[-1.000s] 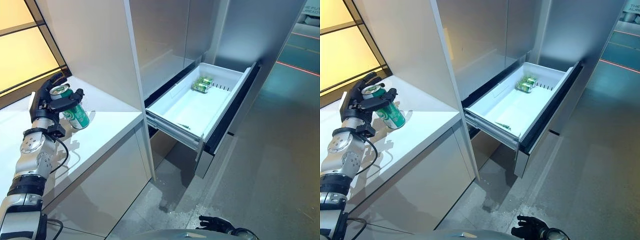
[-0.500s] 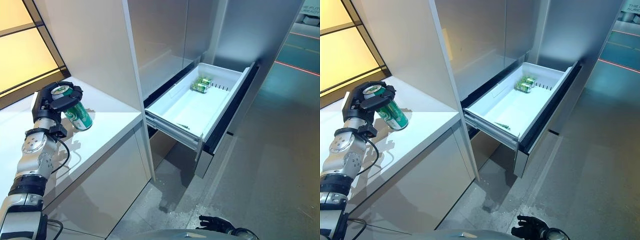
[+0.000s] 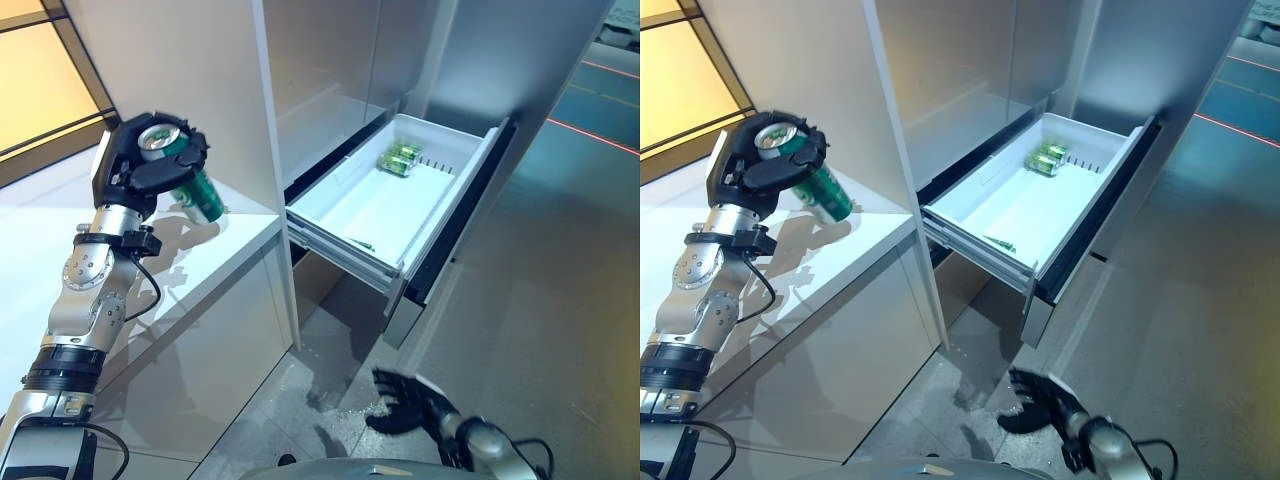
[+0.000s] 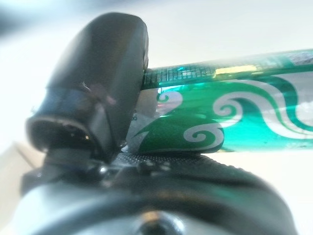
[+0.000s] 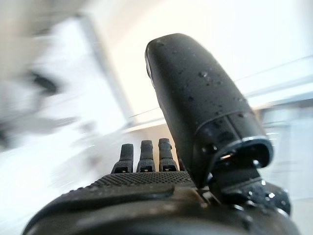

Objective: Put drinks into fridge and close the fridge

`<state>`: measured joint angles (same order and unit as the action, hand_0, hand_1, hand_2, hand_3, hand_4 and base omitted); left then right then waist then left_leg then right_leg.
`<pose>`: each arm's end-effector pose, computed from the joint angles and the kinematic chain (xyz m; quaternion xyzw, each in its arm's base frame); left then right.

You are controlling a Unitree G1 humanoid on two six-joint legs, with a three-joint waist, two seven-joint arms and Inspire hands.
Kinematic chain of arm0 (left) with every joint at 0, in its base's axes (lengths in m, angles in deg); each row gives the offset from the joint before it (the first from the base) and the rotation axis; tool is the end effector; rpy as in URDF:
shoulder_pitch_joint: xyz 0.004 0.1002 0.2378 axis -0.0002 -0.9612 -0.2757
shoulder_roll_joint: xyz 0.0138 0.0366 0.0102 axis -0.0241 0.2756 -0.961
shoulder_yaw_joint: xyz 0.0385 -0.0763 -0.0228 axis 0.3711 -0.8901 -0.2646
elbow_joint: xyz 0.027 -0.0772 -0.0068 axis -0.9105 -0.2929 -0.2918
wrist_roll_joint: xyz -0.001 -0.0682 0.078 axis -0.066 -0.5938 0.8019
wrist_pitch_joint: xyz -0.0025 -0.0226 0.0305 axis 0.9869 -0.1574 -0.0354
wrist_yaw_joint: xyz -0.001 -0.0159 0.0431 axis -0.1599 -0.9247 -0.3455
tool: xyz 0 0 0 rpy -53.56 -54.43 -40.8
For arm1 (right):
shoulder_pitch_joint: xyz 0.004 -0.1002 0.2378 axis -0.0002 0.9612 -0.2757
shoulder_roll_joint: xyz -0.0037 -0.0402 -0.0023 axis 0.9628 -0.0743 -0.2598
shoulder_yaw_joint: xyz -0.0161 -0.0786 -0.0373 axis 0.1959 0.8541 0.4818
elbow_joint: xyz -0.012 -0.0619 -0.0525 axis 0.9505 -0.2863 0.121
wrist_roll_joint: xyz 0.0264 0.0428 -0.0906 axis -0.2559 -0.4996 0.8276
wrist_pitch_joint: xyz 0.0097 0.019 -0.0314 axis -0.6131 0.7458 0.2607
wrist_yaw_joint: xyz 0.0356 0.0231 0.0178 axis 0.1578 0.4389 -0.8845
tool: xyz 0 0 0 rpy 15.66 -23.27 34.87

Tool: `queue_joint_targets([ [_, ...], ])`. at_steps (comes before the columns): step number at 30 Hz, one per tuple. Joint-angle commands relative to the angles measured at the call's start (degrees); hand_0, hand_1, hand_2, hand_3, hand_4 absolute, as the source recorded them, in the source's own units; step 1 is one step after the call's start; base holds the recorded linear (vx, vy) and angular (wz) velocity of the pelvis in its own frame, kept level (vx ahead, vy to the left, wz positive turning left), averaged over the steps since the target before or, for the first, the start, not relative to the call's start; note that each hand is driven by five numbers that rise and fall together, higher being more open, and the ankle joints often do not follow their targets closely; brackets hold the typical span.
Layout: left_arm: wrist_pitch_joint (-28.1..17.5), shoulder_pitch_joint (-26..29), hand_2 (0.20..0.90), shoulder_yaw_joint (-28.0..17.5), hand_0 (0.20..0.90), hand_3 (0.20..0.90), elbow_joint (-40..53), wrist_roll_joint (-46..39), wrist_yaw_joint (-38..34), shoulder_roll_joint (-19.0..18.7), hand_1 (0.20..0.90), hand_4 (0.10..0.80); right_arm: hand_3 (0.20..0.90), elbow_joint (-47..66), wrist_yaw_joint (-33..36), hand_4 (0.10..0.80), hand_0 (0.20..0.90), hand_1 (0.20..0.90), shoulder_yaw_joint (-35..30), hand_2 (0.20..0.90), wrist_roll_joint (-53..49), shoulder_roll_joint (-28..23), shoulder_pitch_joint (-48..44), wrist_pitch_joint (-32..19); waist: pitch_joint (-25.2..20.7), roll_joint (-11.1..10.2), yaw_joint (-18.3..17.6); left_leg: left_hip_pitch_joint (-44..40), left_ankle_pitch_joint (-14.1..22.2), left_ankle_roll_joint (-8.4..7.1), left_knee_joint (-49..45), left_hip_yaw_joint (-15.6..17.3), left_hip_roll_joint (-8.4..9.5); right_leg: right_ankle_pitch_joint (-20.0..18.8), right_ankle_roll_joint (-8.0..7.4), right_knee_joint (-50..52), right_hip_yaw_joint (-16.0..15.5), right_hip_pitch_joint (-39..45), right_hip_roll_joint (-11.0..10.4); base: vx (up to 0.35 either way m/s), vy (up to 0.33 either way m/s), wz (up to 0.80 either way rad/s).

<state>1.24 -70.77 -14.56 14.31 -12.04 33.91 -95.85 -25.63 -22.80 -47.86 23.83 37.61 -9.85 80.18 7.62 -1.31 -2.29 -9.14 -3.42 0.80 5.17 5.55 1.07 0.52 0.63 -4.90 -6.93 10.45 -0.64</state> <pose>0.2446 0.2613 0.1879 -0.0004 -0.2725 -0.0672 0.9598 0.1565 -0.1932 -0.0247 -0.0118 0.2550 0.2735 0.9274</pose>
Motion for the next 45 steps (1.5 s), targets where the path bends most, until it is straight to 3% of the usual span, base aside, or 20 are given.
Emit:
queue_joint_targets([
  [1,-15.4,9.0,0.3,-0.7,0.3,0.2,7.1,-6.9,5.5,-3.1,0.3,0.1,0.9,12.1,-8.2,0.8,0.9,0.9,-1.8,0.9,-11.9,-4.9,-6.0,0.2,-3.4,2.8,0.4,-1.8,7.6,2.22,-0.3,-0.1,2.53,4.8,-4.08,6.7,-1.6,-3.4,-1.4,-0.039,-0.012,-0.01],
  [5,-17.5,4.3,0.3,0.1,0.3,0.2,11.1,-8.5,12.0,-1.8,0.3,0.1,0.9,25.1,-9.3,0.8,0.9,0.9,-4.0,0.9,-22.9,-7.9,-12.1,6.1,-3.2,2.8,1.2,-1.7,7.3,2.38,-0.3,-0.2,2.5,4.4,-3.88,6.4,-1.3,-3.4,-1.2,-0.051,-0.018,0.01],
  [11,-13.9,2.9,0.3,1.9,0.3,0.2,15.1,-8.8,17.0,0.3,0.3,0.1,0.9,34.5,-5.7,0.8,0.9,0.9,-4.2,0.9,-26.3,-8.2,-20.8,3.3,-3.5,2.8,1.9,-1.3,7.1,2.73,-0.5,-0.8,2.64,4.1,-3.57,5.9,-0.9,-3.3,-1.1,-0.032,-0.021,0.0],
  [14,-13.2,3.2,0.3,2.4,0.3,0.2,15.5,-8.7,17.4,0.7,0.3,0.1,0.9,35.2,-5.4,0.8,0.9,0.9,-3.9,0.9,-26.0,-8.3,-21.8,3.2,-3.5,2.8,1.9,-1.3,7.1,2.76,-0.5,-0.8,2.68,4.0,-3.54,5.8,-0.9,-3.3,-1.0,0.0,0.0,0.0],
  [30,-3.2,10.8,0.3,13.9,0.3,0.2,19.4,-7.3,20.7,4.2,0.3,0.1,0.9,36.7,2.1,0.8,0.9,0.9,5.5,0.9,-25.6,-8.4,-31.7,4.8,-3.7,1.9,2.2,-1.3,6.8,2.62,-0.5,-1.4,2.87,3.0,-3.21,4.5,-1.0,-2.5,-0.7,-0.015,-0.021,0.0],
  [45,1.1,11.7,0.3,17.4,0.3,0.2,19.0,-7.6,20.9,8.1,0.3,0.1,0.9,35.9,3.4,0.8,0.9,0.9,7.7,0.9,-29.0,-5.2,-33.4,4.0,-3.5,1.8,2.0,-1.3,6.7,2.68,-0.5,-1.5,3.01,2.4,-3.14,3.9,-0.6,-2.4,-0.5,0.0,0.0,0.0],
])
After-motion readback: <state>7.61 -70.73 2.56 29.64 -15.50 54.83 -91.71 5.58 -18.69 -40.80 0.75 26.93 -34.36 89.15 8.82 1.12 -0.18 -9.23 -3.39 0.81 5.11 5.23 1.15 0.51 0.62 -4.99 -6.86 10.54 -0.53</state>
